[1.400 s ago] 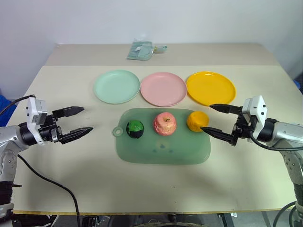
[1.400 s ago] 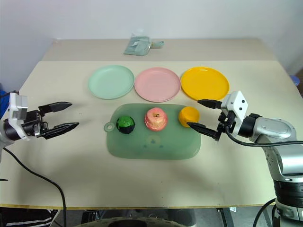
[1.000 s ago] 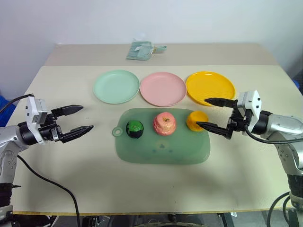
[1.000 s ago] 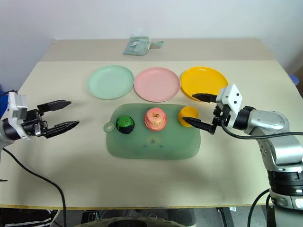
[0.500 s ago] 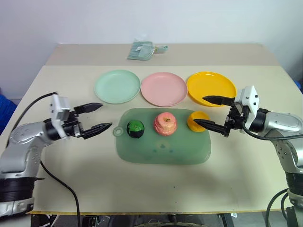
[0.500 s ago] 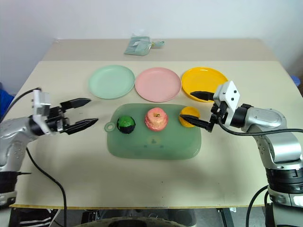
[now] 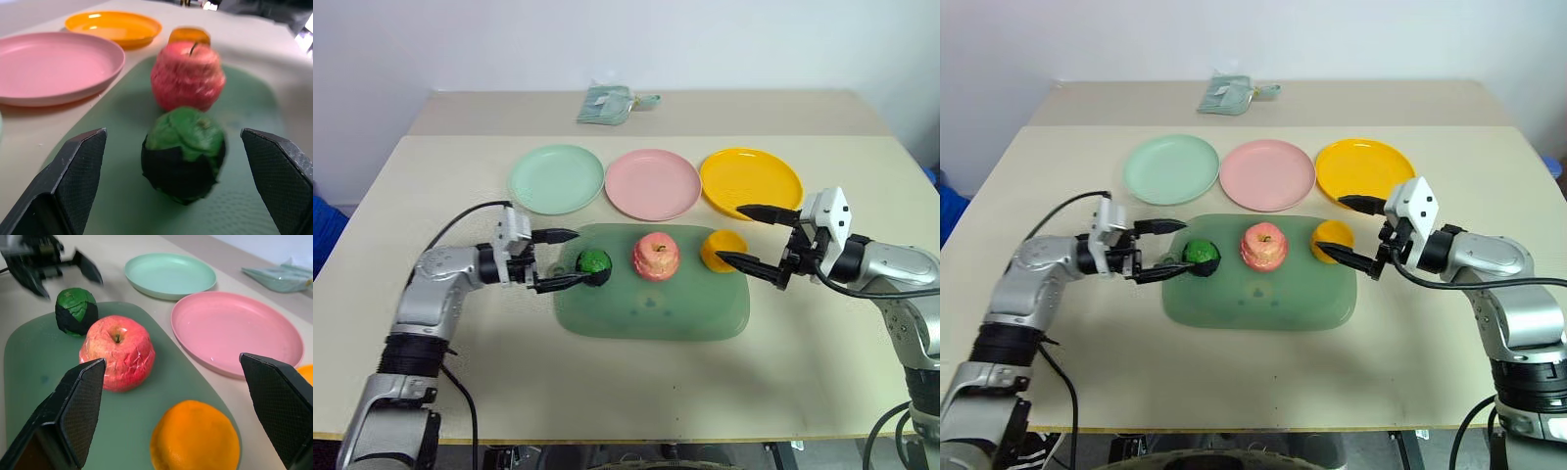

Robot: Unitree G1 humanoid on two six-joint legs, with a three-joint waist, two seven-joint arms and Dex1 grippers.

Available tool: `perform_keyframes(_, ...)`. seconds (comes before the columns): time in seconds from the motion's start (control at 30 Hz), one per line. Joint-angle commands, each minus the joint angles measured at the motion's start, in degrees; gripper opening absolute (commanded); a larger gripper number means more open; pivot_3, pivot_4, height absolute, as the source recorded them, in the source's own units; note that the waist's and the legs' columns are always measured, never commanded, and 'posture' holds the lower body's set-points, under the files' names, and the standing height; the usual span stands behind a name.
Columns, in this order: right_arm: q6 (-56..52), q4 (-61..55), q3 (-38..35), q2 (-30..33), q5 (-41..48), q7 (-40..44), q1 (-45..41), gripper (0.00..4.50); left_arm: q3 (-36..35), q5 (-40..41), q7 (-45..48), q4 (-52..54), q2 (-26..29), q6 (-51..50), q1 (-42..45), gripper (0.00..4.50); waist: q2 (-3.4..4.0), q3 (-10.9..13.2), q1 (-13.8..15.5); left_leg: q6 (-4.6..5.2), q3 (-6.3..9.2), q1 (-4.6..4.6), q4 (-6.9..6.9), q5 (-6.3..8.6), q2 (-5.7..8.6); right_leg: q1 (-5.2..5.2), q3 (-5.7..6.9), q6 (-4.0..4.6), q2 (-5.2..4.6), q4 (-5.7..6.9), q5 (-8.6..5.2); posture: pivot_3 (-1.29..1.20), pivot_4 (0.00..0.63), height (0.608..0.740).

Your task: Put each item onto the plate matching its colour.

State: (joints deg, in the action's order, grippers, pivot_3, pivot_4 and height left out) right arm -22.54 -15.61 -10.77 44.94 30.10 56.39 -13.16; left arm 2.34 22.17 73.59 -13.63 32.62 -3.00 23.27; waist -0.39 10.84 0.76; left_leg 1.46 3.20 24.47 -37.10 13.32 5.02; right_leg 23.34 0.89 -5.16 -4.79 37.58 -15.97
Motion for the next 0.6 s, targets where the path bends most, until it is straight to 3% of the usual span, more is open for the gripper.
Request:
perform_keyframes(0.03,1.8,-1.1,-2.6,0.6,0.0,-0.4,0.5,4.46,0.9,-0.7,0.7,-0.8,-1.5,2.2,1.2,4.5,0.0,0.0,0.0,0.0,0.0,0.0,0.0,0.0,0.0,0.0,0.0,0.0,0.0,0.0,0.0,0.0,0.15,0.729)
perform_keyframes(0.23,2.3,-1.2,-3.1,0.8,0.1,-0.4,1.5,4.46,2.1,-2.5,1.2,-5.2,-3.7,3.8,3.2,4.5,0.0,0.0,0.0,0.0,0.0,0.0,-0.03,0.0,-0.01,-0.01,0.0,-0.01,0.01,0.02,0.01,0.0,0.15,0.729)
perform_keyframes(0.33,2.7,-0.9,-2.7,0.6,-0.3,-0.6,1.6,4.5,2.4,-3.1,1.8,-6.6,-4.1,4.6,4.1,3.75,0.0,0.0,0.0,0.0,0.0,0.0,-0.03,0.0,0.0,-0.01,0.0,-0.02,0.01,0.02,0.01,0.0,0.15,0.729)
perform_keyframes(0.4,2.3,-1.3,-2.4,0.4,0.1,-0.7,1.6,4.5,2.2,-3.3,1.1,-7.2,-4.7,4.9,4.5,2.77,0.0,0.0,0.0,0.0,0.0,0.0,-0.04,-0.01,0.0,-0.01,0.0,-0.02,0.01,0.02,0.01,0.0,0.15,0.729)
perform_keyframes(0.6,1.1,-2.2,-1.9,-0.3,0.9,-2.0,0.3,4.5,0.0,-1.3,-0.5,-6.5,-5.1,2.4,5.8,2.77,0.0,0.0,0.0,0.0,0.0,0.0,-0.05,-0.01,0.0,-0.01,0.0,-0.03,0.01,0.02,0.02,0.0,0.15,0.729)
